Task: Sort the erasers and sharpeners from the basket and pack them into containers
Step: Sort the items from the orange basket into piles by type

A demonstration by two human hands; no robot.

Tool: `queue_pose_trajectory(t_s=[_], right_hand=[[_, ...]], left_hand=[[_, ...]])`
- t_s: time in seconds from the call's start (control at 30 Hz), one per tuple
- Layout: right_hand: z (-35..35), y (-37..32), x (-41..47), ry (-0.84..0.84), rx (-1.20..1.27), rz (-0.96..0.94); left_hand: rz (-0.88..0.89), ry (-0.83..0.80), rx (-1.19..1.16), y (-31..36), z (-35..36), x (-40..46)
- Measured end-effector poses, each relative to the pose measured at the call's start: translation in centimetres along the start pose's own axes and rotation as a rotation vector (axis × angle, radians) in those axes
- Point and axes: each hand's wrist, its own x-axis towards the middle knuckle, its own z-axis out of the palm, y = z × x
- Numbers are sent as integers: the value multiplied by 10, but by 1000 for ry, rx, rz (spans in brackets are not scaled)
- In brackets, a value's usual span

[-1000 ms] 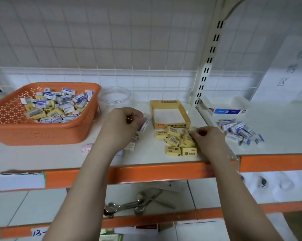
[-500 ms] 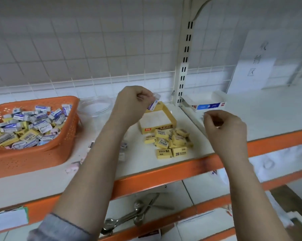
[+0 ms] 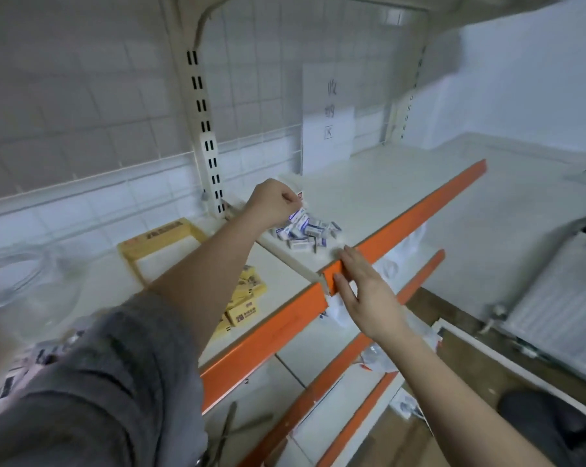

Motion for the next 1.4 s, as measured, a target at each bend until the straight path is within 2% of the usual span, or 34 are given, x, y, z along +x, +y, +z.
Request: queue_pose_trajectory(t_s=[0.2, 0.4, 0.63, 0.77, 0.97, 1.17, 1.4], right_hand=[[1, 4, 2, 14, 94, -8], [-1, 5, 4, 38, 96, -1], [-6, -7, 10, 32, -32, 31], [-11, -30, 19, 8, 13, 103], [-8, -114, 24, 87, 76, 96], [30, -239, 4, 150, 241, -50], [86, -392, -20, 12, 332, -233]], left_hand=[[-40, -57, 87, -11, 18, 22], [-60, -31, 82, -13, 14, 26], [-89, -79, 110, 0, -13, -6], [-100, -31, 49, 6, -39, -46], [-99, 225, -11, -18, -107, -138], [-133, 385, 125, -78, -205, -246], [-279, 525, 269, -140, -303, -372]])
